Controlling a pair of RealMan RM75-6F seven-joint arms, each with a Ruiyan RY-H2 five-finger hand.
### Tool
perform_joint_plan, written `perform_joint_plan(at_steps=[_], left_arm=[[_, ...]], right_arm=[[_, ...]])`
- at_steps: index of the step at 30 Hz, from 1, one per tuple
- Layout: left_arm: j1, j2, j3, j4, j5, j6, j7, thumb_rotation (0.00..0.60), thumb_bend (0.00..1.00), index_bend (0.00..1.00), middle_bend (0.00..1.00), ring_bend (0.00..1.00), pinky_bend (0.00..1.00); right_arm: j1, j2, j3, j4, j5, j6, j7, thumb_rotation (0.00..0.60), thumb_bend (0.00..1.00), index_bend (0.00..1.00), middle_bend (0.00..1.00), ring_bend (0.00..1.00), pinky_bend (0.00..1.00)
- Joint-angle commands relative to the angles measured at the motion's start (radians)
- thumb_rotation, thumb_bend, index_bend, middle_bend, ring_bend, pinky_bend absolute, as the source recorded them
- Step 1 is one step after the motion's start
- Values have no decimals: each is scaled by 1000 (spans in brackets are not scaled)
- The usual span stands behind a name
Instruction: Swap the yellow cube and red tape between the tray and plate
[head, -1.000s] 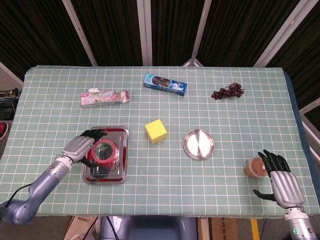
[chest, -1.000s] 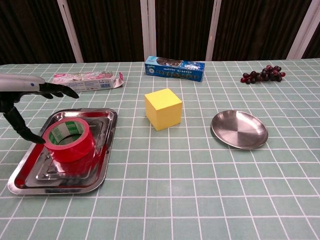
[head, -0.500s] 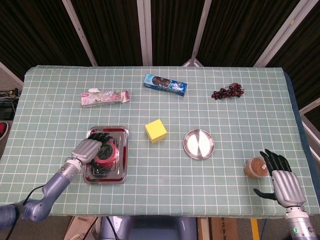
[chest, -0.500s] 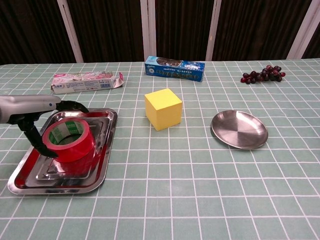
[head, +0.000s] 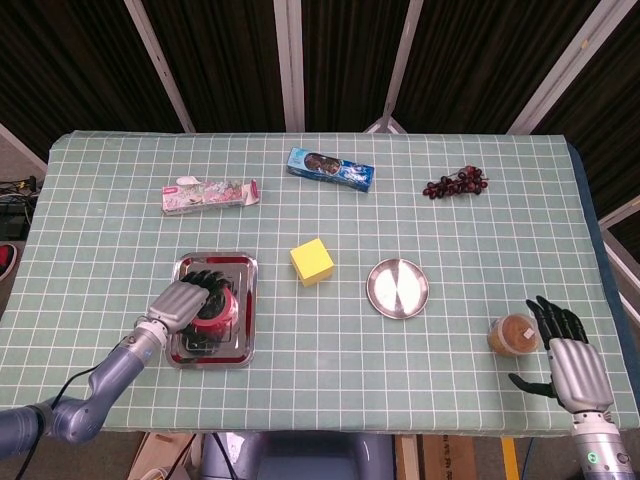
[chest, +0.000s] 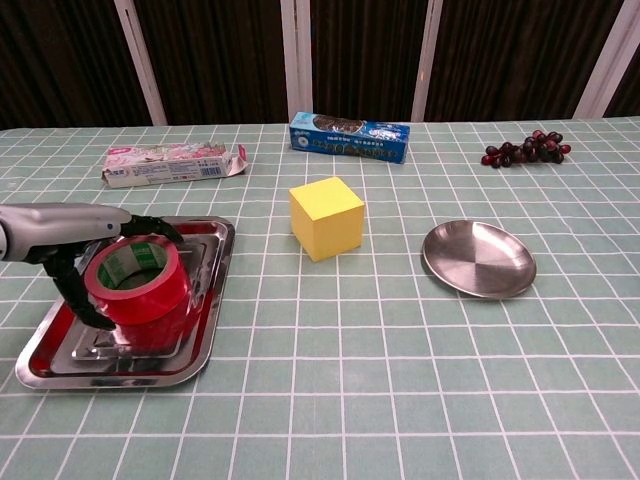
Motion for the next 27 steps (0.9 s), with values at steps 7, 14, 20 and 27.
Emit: perform_joint_plan(at_steps=[7,14,20,27], left_arm=[[-2,-13,7,38,49,17,-31,600,470,198,211,180,274],[2,-19,-5,49,75,47,-63,600,535,275,290,244,324],[28,4,-31,7,183,130,-175,600,525,300,291,243,324],[33,5,-50,-35,364,234,-331,600,517,295,292,244,342]], right_arm=[[-14,-4,22,1,-1,-13,9,600,65,0,0,0,0],[-21,-5,33,2,0,-29,26,600,65,0,0,0,0],[-30,-8,49,6,2,-23,22,600,65,0,0,0,0],[-37,-8,64,10,9,-32,33,600,64,0,0,0,0]])
